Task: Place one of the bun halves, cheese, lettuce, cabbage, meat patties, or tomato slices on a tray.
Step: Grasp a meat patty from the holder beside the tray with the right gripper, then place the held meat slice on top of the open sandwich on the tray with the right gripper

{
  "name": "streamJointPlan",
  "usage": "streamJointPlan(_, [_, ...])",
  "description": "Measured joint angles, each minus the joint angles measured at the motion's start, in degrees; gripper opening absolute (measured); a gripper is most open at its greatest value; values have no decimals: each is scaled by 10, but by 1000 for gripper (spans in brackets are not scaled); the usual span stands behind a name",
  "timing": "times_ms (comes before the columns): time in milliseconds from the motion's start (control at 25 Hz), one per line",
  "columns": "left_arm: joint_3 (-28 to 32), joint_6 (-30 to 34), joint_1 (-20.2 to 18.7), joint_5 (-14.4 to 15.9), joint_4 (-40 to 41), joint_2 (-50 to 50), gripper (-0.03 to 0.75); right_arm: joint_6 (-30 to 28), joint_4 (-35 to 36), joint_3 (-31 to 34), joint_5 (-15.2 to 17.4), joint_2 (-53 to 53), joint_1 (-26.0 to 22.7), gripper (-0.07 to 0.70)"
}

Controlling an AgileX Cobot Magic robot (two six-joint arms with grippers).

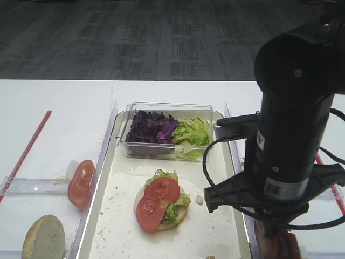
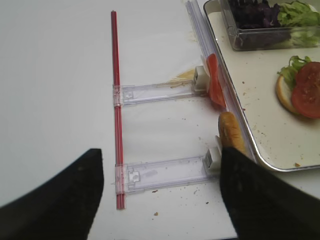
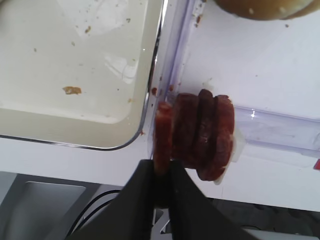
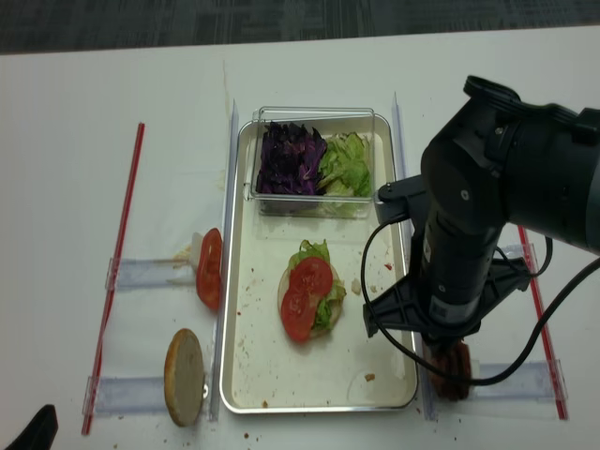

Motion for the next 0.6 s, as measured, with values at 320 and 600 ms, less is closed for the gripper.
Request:
streamJointPlan(320, [0, 0, 0, 0, 0, 0, 491, 0, 0, 0, 0, 0, 0, 118])
streamJointPlan(600, [0, 0, 0, 0, 0, 0, 491, -4, -10, 0, 0, -1, 0, 117])
